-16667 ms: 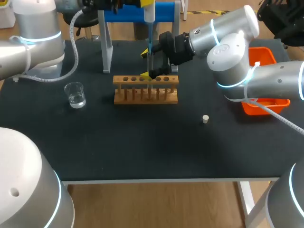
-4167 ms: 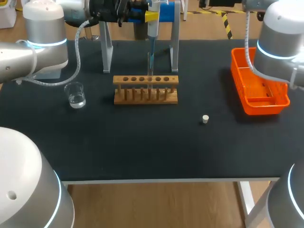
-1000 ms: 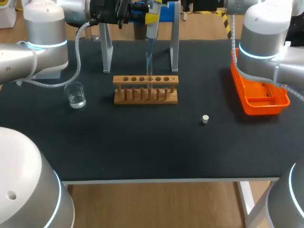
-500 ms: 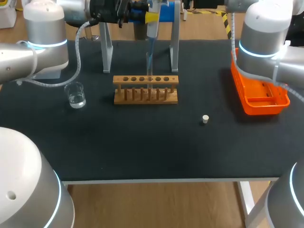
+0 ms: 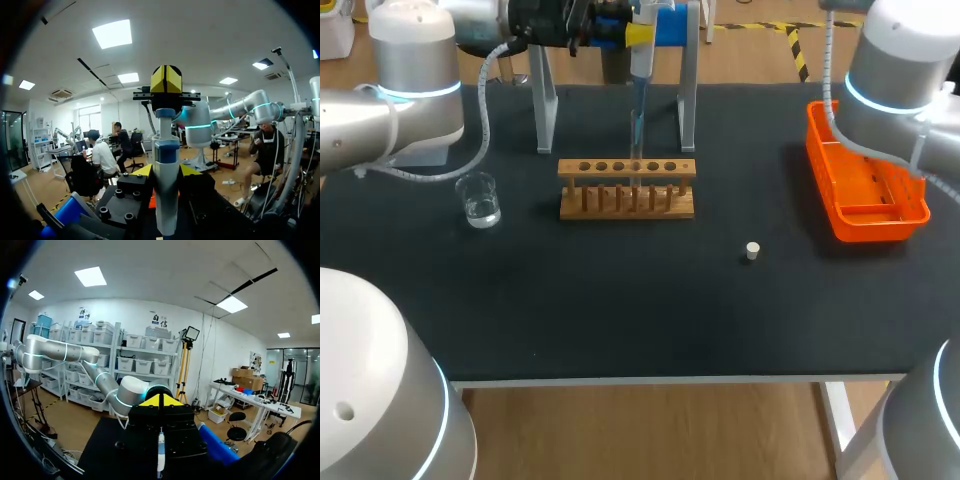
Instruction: Invert the test tube, pick up the pipette, mount the tip to pipette, aspirate from beaker and dispense into the tube, eject the tip, return the pipette, and cap with the stopper.
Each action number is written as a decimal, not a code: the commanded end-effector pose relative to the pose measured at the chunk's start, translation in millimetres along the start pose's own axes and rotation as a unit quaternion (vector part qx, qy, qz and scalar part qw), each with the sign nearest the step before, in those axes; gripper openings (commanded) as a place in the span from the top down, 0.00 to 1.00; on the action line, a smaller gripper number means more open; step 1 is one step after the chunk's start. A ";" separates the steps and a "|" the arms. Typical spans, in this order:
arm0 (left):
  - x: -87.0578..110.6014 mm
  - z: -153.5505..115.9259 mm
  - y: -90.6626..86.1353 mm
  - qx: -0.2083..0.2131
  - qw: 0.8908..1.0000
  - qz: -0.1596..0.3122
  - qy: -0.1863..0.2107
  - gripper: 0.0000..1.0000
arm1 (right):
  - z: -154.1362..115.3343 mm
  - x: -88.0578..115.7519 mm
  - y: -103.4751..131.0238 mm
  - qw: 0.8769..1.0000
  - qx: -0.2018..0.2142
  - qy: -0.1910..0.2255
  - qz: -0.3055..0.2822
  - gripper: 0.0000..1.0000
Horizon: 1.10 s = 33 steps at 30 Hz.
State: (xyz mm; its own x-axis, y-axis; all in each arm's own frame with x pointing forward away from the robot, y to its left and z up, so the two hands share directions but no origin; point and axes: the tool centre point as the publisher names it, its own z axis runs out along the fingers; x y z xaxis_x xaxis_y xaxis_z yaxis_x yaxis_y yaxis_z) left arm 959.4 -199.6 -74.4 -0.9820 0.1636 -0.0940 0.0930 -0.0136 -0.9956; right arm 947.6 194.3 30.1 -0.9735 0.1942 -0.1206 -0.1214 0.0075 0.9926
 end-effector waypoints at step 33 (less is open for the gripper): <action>-0.9 -1.0 -0.6 0.000 1.000 0.000 0.002 1.00 | -113.1 34.1 -147.7 0.996 0.093 0.001 -0.016 0.00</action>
State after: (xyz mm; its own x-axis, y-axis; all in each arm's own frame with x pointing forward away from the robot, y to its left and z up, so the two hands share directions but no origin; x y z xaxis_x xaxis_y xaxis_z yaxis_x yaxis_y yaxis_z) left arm 959.3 -199.5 -74.4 -0.9820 0.1637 -0.0940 0.0931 -0.0137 -0.9956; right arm 904.1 83.0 -110.9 -0.9689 0.1951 -0.1520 -0.1115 0.2044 0.9725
